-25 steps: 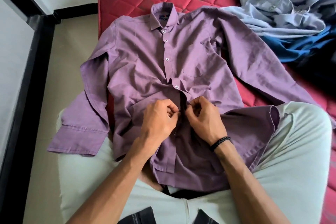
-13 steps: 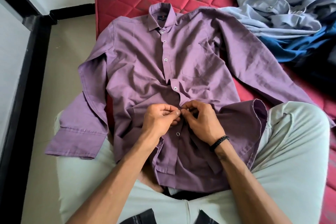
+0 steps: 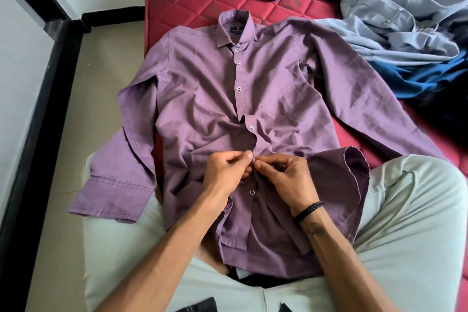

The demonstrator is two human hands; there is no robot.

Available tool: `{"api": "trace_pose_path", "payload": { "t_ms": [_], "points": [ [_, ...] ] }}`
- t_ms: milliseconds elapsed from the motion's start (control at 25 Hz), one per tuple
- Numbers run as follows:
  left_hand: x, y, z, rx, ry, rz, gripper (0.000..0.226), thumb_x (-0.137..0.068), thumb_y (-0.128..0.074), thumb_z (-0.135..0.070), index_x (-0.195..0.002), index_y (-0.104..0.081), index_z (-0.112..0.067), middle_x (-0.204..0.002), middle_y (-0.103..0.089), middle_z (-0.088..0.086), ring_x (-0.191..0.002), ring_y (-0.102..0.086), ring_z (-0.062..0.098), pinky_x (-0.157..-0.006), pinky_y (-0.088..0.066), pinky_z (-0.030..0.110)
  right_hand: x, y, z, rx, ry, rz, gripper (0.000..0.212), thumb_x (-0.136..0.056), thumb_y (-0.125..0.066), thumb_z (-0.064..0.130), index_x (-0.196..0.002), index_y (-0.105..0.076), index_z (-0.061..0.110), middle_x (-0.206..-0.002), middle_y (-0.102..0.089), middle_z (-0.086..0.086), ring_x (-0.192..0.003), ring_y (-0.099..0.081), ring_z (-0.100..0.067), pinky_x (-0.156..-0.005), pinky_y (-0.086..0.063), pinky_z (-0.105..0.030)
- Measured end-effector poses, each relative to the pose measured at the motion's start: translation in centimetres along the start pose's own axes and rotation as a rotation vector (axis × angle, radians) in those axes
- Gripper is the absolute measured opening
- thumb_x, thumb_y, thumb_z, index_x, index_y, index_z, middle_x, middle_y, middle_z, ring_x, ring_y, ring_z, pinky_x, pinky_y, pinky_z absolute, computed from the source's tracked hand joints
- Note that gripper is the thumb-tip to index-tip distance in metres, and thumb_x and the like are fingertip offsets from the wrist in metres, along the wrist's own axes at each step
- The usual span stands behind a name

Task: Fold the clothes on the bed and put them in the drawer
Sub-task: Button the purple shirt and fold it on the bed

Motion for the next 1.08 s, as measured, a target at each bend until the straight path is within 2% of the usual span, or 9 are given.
{"api": "trace_pose_path", "payload": {
  "t_ms": [120, 280, 400, 520, 640, 720, 800, 1000, 1080],
  "points": [
    [-0.2, 0.1, 0.0, 0.002, 0.006, 0.004, 0.026, -0.085, -0.083, -0.039, -0.076, -0.080, -0.015, -0.073, -0.076, 0.007, -0.067, -0.067, 0.012, -0.074, -0.060, 0.030, 0.2, -0.6, -0.2, 0.052, 0.037, -0.095, 0.008, -0.082, -0.085, 0.006, -0.084, -0.080, 0.011, -0.080, -0.079, -0.005, -0.072, -0.068, -0.012, -0.070, -0.057, -0.028],
    [-0.2, 0.5, 0.1, -0.129, -0.126, -0.012, 0.017, -0.079, -0.087, -0.035, -0.082, -0.079, -0.020, -0.074, -0.078, 0.003, -0.075, -0.076, 0.025, -0.079, -0.064, 0.042, 0.3, -0.9, -0.1, 0.079, 0.050, -0.145, 0.011, -0.079, -0.088, 0.011, -0.081, -0.077, 0.007, -0.075, -0.077, -0.006, -0.065, -0.069, -0.013, -0.063, -0.057, -0.031],
    [0.2, 0.6, -0.5, -0.271, -0.299, -0.091, 0.016, -0.079, -0.080, -0.040, -0.083, -0.073, -0.027, -0.074, -0.077, -0.008, -0.070, -0.075, 0.013, -0.075, -0.063, 0.043, 0.5, -0.9, 0.5, 0.061, 0.024, -0.122, 0.013, -0.078, -0.089, 0.013, -0.082, -0.078, 0.006, -0.078, -0.079, -0.004, -0.070, -0.073, -0.013, -0.067, -0.060, -0.027],
    [0.2, 0.6, -0.7, -0.250, -0.358, -0.108, 0.019, -0.078, -0.075, -0.041, -0.090, -0.076, -0.027, -0.080, -0.078, -0.007, -0.073, -0.075, 0.009, -0.076, -0.063, 0.044, 0.7, -0.5, 1.2, -0.030, -0.023, -0.022, 0.014, -0.079, -0.088, 0.012, -0.089, -0.080, 0.006, -0.083, -0.079, -0.006, -0.069, -0.070, -0.006, -0.063, -0.053, -0.018],
    [0.3, 0.6, -1.0, -0.263, -0.396, -0.100, 0.012, -0.082, -0.076, -0.030, -0.094, -0.074, -0.028, -0.081, -0.078, -0.008, -0.076, -0.074, 0.007, -0.079, -0.062, 0.042, 0.7, -0.5, 1.4, -0.026, -0.009, -0.026, 0.008, -0.084, -0.084, 0.011, -0.090, -0.080, 0.007, -0.083, -0.079, -0.004, -0.070, -0.069, -0.005, -0.063, -0.053, -0.018],
    [0.7, 0.4, -1.3, -0.318, -0.469, -0.091, 0.019, -0.087, -0.075, -0.015, -0.101, -0.069, -0.027, -0.078, -0.076, -0.008, -0.073, -0.071, 0.007, -0.079, -0.059, 0.039, 0.6, -0.7, 1.4, 0.095, 0.052, -0.088, 0.004, -0.088, -0.080, 0.013, -0.085, -0.078, 0.012, -0.079, -0.078, -0.001, -0.069, -0.069, -0.008, -0.063, -0.056, -0.023],
    [1.0, 0.3, -1.7, -0.377, -0.560, -0.067, 0.026, -0.090, -0.072, -0.009, -0.110, -0.065, -0.024, -0.076, -0.072, -0.006, -0.073, -0.068, 0.010, -0.078, -0.058, 0.038, 0.3, -0.9, 1.3, 0.163, 0.081, -0.105, 0.009, -0.091, -0.075, 0.014, -0.082, -0.075, 0.014, -0.075, -0.076, 0.002, -0.068, -0.067, -0.010, -0.065, -0.057, -0.026],
    [0.9, 0.4, -2.8, -0.510, -0.772, 0.052, 0.034, -0.094, -0.065, -0.004, -0.123, -0.061, -0.022, -0.083, -0.066, -0.008, -0.079, -0.064, 0.011, -0.078, -0.055, 0.036, -0.2, -0.8, 0.6, -0.211, -0.177, 0.090, 0.014, -0.100, -0.061, 0.010, -0.088, -0.068, 0.009, -0.069, -0.060, 0.000, -0.065, -0.052, -0.010, -0.061, -0.044, -0.023],
    [1.4, 0.4, -3.3, -0.670, -0.877, 0.064, 0.035, -0.096, -0.063, -0.007, -0.126, -0.058, -0.025, -0.088, -0.064, -0.011, -0.081, -0.061, 0.011, -0.078, -0.053, 0.035, 0.0, -1.2, 0.7, -0.350, -0.269, 0.184, 0.012, -0.102, -0.059, 0.013, -0.093, -0.066, 0.008, -0.072, -0.058, -0.001, -0.066, -0.050, -0.011, -0.063, -0.043, -0.023]
  ]
}}
Point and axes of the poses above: each hand's wrist, its own x-axis away from the middle knuckle, its own y-axis out of the back of the hand, z = x × y, the point moved 3 cm from there along -x, towards the middle knuckle
